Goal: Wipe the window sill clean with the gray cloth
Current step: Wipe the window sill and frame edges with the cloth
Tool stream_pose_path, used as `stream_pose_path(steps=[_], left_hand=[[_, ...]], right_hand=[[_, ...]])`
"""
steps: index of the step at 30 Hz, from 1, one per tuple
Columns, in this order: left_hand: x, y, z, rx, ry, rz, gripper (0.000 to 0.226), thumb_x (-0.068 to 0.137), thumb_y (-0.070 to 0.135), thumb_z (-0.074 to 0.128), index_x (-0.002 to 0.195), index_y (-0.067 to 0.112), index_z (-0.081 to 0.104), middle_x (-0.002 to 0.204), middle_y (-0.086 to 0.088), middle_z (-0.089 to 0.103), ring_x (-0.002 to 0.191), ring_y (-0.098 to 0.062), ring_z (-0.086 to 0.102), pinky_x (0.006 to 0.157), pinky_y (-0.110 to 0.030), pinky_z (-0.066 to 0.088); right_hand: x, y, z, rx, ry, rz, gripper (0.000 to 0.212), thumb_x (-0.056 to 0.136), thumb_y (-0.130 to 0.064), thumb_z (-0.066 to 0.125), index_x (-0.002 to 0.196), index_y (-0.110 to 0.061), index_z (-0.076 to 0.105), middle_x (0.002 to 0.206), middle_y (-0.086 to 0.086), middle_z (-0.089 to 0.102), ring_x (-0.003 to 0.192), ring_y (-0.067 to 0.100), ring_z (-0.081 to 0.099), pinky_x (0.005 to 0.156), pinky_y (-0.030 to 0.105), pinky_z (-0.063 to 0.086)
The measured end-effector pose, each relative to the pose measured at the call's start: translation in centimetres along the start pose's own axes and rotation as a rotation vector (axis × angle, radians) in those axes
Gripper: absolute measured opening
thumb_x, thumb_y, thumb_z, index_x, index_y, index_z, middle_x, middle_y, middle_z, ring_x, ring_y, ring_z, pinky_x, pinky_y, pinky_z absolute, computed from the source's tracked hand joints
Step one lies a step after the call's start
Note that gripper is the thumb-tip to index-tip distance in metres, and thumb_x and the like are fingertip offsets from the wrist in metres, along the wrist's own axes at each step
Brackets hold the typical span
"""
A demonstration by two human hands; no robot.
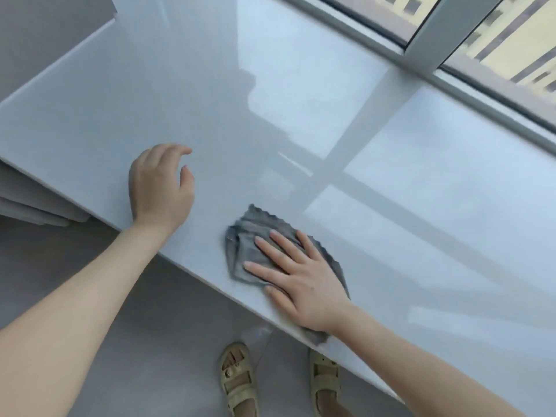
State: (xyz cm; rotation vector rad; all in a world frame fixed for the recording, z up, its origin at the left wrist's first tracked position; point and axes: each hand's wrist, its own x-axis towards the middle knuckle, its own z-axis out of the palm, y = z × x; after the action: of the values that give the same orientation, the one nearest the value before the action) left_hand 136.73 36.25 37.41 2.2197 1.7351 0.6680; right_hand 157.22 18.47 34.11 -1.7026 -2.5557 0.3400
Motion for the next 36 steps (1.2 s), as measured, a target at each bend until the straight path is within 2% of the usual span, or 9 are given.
stream_pose_path(steps=[5,10,12,16,18,19,24,28,36], left_hand=[[3.0,7.0,6.2,0.072,-0.220,0.205,0.036,0.081,0.019,0.045,0.110,0.007,0.063,0.127,-0.017,0.058,0.122,-0.038,0.047,0.105,-0.049,0.027],[8.5,9.5,9.4,0.229,-0.302,0.246,0.054,0.082,0.031,0.031,0.127,0.009,0.051,0.143,-0.016,0.042,0.134,-0.037,0.031,0.109,-0.052,0.020],[10.1,9.6,9.9,0.275,-0.266,0.189,0.056,0.082,0.032,0.028,0.128,0.009,0.050,0.143,-0.014,0.042,0.135,-0.037,0.031,0.109,-0.053,0.018],[11.3,11.4,11.9,0.272,-0.223,0.160,0.051,0.084,0.028,0.031,0.126,0.008,0.052,0.139,-0.012,0.047,0.131,-0.037,0.037,0.108,-0.058,0.016],[11.6,12.6,13.1,0.260,-0.226,0.165,0.051,0.084,0.026,0.031,0.127,0.007,0.051,0.140,-0.013,0.047,0.131,-0.037,0.037,0.108,-0.059,0.017],[11.9,13.1,13.7,0.252,-0.222,0.157,0.051,0.084,0.026,0.030,0.128,0.008,0.051,0.140,-0.013,0.046,0.132,-0.036,0.037,0.108,-0.059,0.017],[14.8,15.7,16.2,0.267,-0.257,0.093,0.048,0.094,0.032,0.026,0.139,0.021,0.034,0.152,-0.004,0.027,0.140,-0.032,0.018,0.111,-0.056,0.007],[16.3,17.2,18.3,0.336,-0.233,0.030,0.051,0.094,0.040,0.023,0.143,0.029,0.021,0.155,0.003,0.016,0.141,-0.033,0.008,0.111,-0.059,0.000],[16.2,16.8,18.7,0.367,-0.181,0.012,0.050,0.093,0.042,0.026,0.142,0.031,0.026,0.154,0.003,0.022,0.141,-0.031,0.011,0.111,-0.058,0.003]], right_hand=[[-11.2,15.7,-3.7,0.000,-0.054,0.539,0.044,0.096,-0.051,0.012,0.140,-0.056,0.008,0.156,-0.002,0.022,0.146,0.017,0.012,0.118,0.044,0.006],[2.8,25.9,-6.2,0.015,0.070,0.796,0.051,0.095,-0.050,0.017,0.145,-0.045,0.014,0.160,-0.003,0.005,0.147,0.019,-0.003,0.116,0.052,-0.004],[5.5,25.1,-5.7,-0.001,0.083,0.740,0.050,0.096,-0.048,0.018,0.146,-0.042,0.015,0.160,0.000,0.005,0.147,0.024,-0.004,0.115,0.056,-0.005],[-2.7,17.8,-3.9,-0.027,-0.051,-0.004,0.046,0.097,-0.048,0.025,0.143,-0.042,0.029,0.158,0.000,0.018,0.146,0.028,0.010,0.115,0.055,0.005],[-3.8,21.3,-4.7,0.003,-0.105,-0.196,0.043,0.097,-0.049,0.028,0.140,-0.044,0.034,0.156,-0.005,0.023,0.146,0.021,0.015,0.116,0.050,0.011],[-2.5,24.4,-5.1,-0.019,-0.072,-0.172,0.044,0.097,-0.053,0.025,0.139,-0.045,0.034,0.155,-0.007,0.024,0.145,0.019,0.018,0.116,0.047,0.013],[9.3,34.3,-7.7,-0.075,0.062,0.464,0.064,0.083,-0.065,0.001,0.144,-0.049,0.015,0.159,-0.007,0.010,0.147,0.018,0.003,0.118,0.045,0.000],[16.5,34.7,-8.0,-0.124,0.050,0.337,0.054,0.092,-0.056,0.011,0.145,-0.044,0.016,0.159,-0.004,0.009,0.147,0.020,0.002,0.117,0.047,0.004],[23.2,37.0,-9.4,-0.083,0.022,0.153,0.048,0.099,-0.047,0.022,0.147,-0.038,0.020,0.159,-0.005,0.012,0.146,0.015,0.007,0.116,0.033,0.008]])
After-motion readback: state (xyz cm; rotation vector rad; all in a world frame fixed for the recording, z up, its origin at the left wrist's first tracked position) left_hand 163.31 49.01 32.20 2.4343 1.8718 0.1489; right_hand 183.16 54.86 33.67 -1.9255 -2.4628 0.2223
